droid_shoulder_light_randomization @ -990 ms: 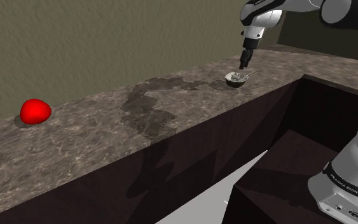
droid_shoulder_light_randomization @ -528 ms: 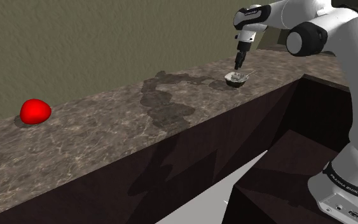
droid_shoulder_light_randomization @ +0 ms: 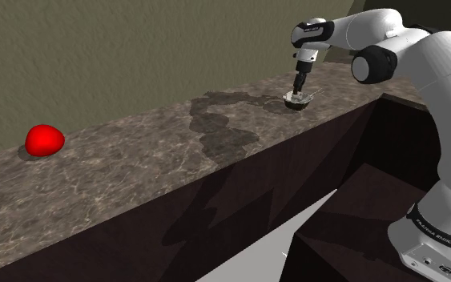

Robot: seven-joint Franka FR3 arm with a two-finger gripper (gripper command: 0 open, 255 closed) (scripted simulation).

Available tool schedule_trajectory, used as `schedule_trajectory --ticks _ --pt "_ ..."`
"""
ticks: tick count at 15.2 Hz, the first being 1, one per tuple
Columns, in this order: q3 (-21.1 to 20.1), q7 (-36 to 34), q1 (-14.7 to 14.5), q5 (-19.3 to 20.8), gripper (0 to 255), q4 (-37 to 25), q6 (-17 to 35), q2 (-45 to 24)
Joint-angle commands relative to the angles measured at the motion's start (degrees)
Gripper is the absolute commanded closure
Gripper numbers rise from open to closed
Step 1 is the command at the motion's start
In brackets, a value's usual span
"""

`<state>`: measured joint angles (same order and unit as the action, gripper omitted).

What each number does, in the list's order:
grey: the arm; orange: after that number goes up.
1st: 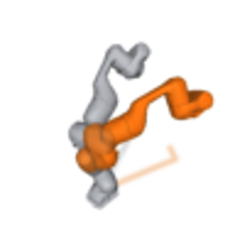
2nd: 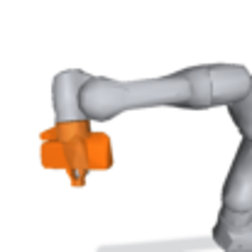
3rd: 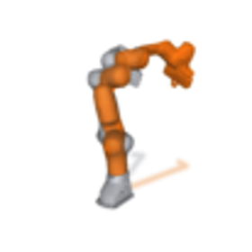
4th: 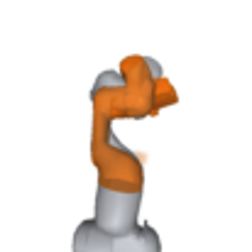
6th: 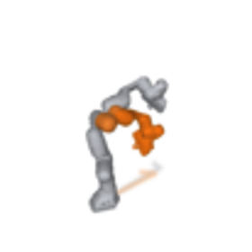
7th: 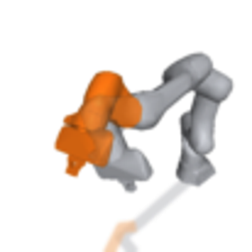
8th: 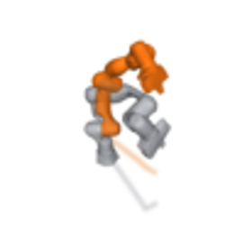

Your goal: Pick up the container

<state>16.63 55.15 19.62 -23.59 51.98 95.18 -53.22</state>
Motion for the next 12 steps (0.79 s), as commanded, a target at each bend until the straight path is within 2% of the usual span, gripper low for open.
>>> schedule_trajectory --ticks 1,2,3,12 --pt "0.0 0.3 0.0 -0.1 0 0.7 1.0 -0.3" --pt "0.0 0.3 0.0 -0.1 0 0.6 1.0 -0.3" --pt "0.0 0.2 -0.1 -0.1 255 0.6 1.0 -0.4" --pt "0.0 0.3 0.0 -0.1 255 0.6 0.9 -0.3"
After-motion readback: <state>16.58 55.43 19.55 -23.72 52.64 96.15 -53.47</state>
